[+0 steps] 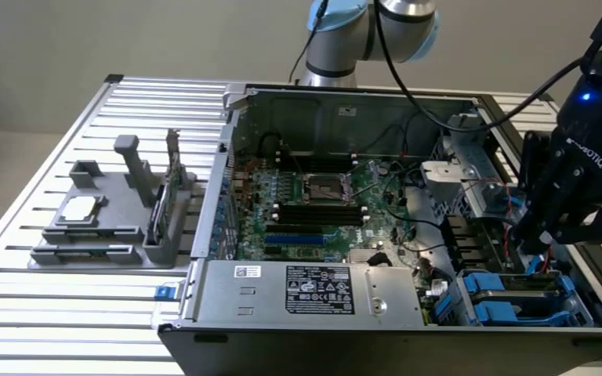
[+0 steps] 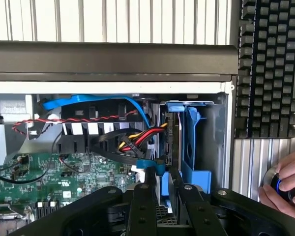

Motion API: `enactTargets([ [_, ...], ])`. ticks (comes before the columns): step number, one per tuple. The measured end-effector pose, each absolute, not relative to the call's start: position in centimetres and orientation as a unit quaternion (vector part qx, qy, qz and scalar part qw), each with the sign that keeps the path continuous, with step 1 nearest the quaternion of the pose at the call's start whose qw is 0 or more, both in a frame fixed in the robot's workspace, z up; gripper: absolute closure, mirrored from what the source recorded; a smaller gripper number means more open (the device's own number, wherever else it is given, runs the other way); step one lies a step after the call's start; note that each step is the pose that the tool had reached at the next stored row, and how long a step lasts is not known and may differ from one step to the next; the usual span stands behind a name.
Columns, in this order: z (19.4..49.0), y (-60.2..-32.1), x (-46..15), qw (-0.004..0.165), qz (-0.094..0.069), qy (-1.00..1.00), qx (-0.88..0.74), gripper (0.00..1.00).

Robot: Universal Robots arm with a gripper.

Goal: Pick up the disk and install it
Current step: 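Insert the second disk wire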

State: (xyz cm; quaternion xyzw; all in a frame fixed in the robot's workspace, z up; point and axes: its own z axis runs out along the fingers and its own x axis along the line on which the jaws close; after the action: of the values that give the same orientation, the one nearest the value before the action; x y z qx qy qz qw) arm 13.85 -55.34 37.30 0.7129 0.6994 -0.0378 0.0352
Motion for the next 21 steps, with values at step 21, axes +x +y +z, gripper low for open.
enactTargets([
  [21,35.7,-55.8,13.9,0.036,-0.039,0.700,0.712,0.84],
])
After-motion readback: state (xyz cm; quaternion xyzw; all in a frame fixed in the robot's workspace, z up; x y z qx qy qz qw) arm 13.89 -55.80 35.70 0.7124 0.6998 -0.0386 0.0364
